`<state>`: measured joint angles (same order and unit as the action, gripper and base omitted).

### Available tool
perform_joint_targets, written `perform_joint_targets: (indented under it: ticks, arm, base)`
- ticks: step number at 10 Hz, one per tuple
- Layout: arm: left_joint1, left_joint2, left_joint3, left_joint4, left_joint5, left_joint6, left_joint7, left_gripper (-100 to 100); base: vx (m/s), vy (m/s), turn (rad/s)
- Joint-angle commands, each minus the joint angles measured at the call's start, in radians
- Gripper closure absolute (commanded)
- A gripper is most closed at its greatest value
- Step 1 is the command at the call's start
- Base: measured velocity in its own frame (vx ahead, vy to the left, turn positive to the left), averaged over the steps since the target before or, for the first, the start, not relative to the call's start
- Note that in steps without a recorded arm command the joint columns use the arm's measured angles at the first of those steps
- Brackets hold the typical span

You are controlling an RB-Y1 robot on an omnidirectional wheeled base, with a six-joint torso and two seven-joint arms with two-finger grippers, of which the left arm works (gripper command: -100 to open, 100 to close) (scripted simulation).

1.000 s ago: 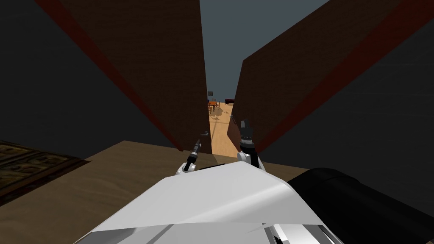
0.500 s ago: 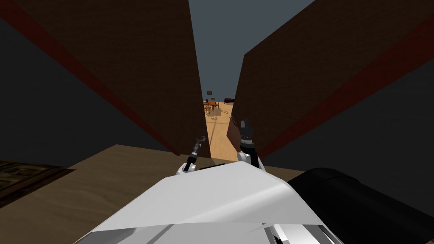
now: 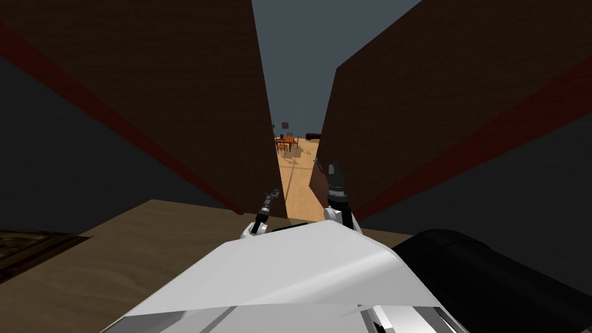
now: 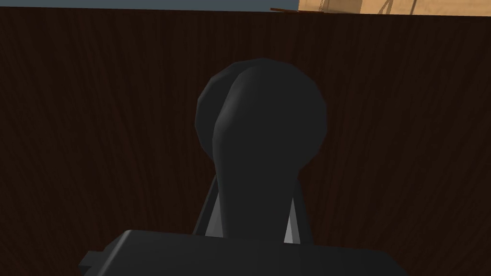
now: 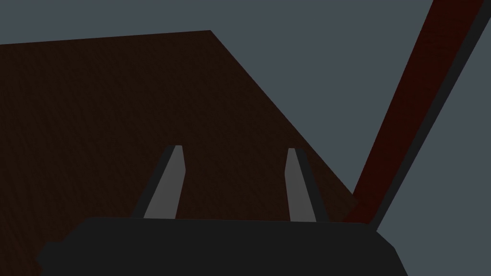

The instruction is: Push the door open

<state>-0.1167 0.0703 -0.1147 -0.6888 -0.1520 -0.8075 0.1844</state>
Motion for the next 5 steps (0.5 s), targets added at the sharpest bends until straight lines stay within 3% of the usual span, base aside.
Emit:
perform_joint_targets:
  ticks: [1,4,5]
  arm:
    - [0.003,0.000,-0.001,0.001,-0.001,0.000,0.000,100]
    - [0.003,0.000,-0.001,0.001,-0.001,0.000,0.000,100]
    - [-0.001,0.003,0.006,0.000,0.003,0.003,-0.003,100]
  base:
    - [-0.013,0.005,-0.015]
    - [0.000,0.000,0.000]
    - [0.098,-0.033,0.042]
